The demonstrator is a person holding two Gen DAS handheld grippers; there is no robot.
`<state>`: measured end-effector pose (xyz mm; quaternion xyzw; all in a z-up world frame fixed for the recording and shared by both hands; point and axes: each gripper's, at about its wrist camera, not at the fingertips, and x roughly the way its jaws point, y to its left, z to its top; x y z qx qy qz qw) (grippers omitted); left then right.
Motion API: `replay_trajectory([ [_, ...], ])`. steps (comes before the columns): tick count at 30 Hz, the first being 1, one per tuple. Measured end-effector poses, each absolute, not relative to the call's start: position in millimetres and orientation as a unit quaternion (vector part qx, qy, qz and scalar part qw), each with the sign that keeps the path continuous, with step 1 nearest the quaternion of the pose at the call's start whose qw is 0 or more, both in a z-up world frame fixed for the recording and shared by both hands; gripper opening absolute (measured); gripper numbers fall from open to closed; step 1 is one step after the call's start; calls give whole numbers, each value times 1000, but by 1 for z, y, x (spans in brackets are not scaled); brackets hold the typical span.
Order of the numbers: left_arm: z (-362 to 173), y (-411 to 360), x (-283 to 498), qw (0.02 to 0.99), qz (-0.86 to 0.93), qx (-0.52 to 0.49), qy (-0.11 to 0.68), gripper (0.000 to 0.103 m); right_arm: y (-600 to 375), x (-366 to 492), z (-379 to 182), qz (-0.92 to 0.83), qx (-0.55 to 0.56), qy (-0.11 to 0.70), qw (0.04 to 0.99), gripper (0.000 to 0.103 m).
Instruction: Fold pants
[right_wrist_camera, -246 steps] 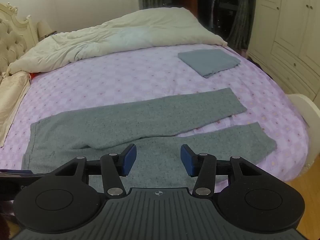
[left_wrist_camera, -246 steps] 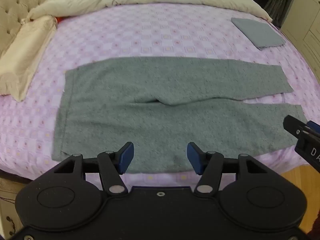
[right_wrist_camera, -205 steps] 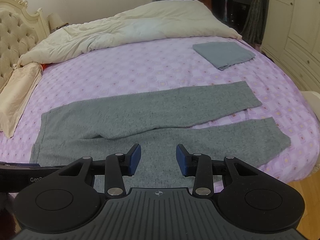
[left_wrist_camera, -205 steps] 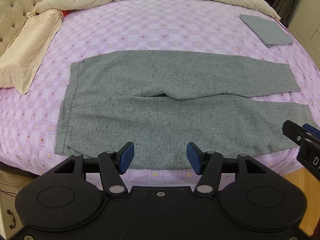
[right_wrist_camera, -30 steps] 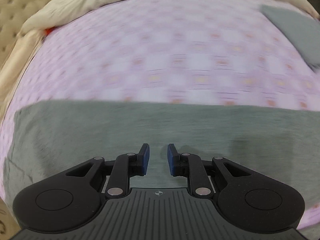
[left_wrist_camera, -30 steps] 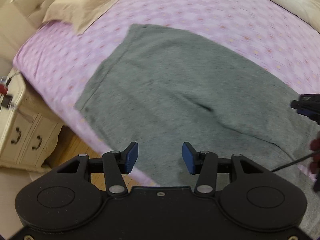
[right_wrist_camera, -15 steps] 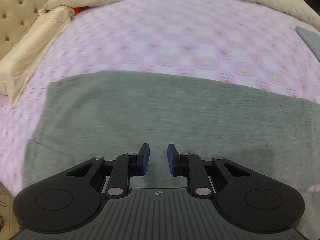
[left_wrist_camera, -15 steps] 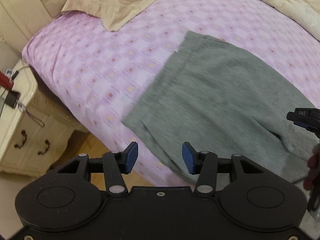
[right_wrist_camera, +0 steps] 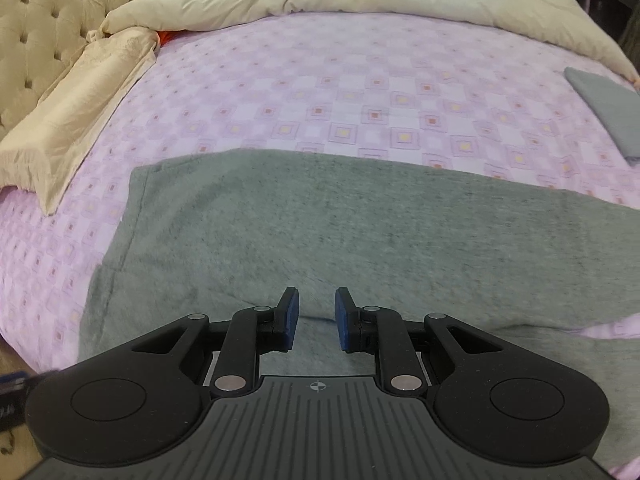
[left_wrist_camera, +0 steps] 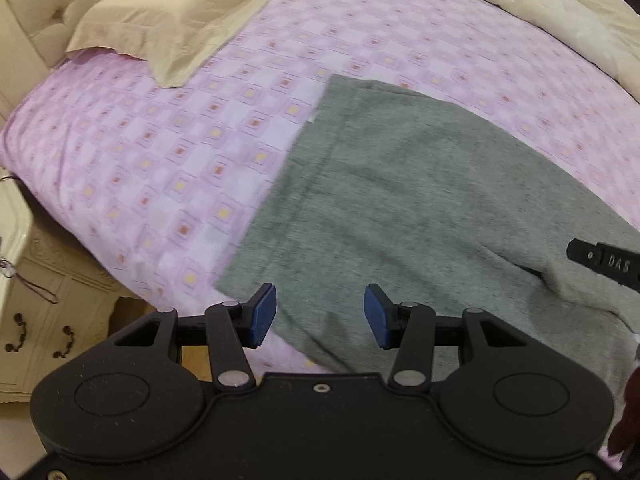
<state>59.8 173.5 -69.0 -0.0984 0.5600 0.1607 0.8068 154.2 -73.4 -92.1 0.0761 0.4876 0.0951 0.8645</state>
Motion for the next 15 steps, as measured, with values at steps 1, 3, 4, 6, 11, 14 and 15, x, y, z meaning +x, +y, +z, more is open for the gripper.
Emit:
replay_trajectory([
  [1, -70, 168, 62, 806, 155, -98, 562, 55, -73, 149, -90, 93, 72, 488, 865, 20],
  [3, -70, 161, 64, 807, 146, -96, 565, 55, -78, 145, -89, 90, 72, 488, 865, 20],
  [4, -70, 155, 66, 807, 142, -93, 565, 55, -80, 144, -89, 90, 76, 488, 865, 20],
  [6, -68, 145, 68, 809, 139, -88, 565, 55, -88, 144, -90, 88, 80, 487, 865, 20],
  [11, -63, 119, 77, 814, 131, -88, 559, 55, -110, 146, -95, 84, 105, 487, 863, 20],
  [14, -61, 105, 84, 813, 141, -91, 558, 55, -119, 151, -96, 90, 109, 484, 864, 20],
  [15, -60, 100, 85, 813, 143, -94, 556, 55, -122, 153, -95, 93, 108, 481, 865, 20],
])
